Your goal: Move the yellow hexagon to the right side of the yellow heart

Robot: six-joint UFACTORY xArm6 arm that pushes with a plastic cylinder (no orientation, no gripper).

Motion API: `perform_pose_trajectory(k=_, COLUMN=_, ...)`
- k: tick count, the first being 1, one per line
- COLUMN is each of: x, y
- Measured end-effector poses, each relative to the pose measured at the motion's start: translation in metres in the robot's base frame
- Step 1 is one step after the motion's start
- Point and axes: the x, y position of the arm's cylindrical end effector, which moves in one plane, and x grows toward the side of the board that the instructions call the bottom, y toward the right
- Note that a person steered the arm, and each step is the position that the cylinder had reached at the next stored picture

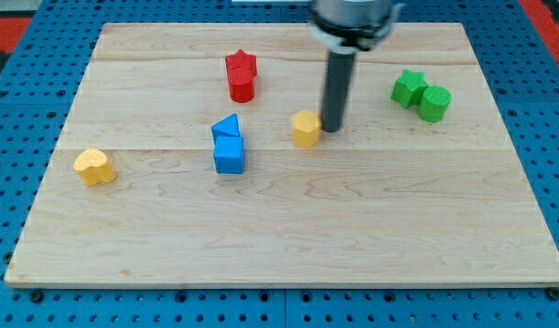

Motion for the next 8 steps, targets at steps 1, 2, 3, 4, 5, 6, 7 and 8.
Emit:
perform_pose_trajectory(k=1, x=-0.046, y=-0.011)
perform_pose_trajectory(k=2, x=-0.032, y=-0.047)
perform_pose_trajectory(k=3, x=0.029, y=0.002)
perform_pose_trajectory(k=4, x=0.066, y=-0.007)
perform_pose_trajectory(k=5, x=0.069, y=-0.007)
perform_pose_trajectory(k=6, x=0.070, y=-0.043)
perform_pose_trajectory(k=7, x=0.060, y=0.012)
perform_pose_trajectory(k=8, x=0.081, y=0.001)
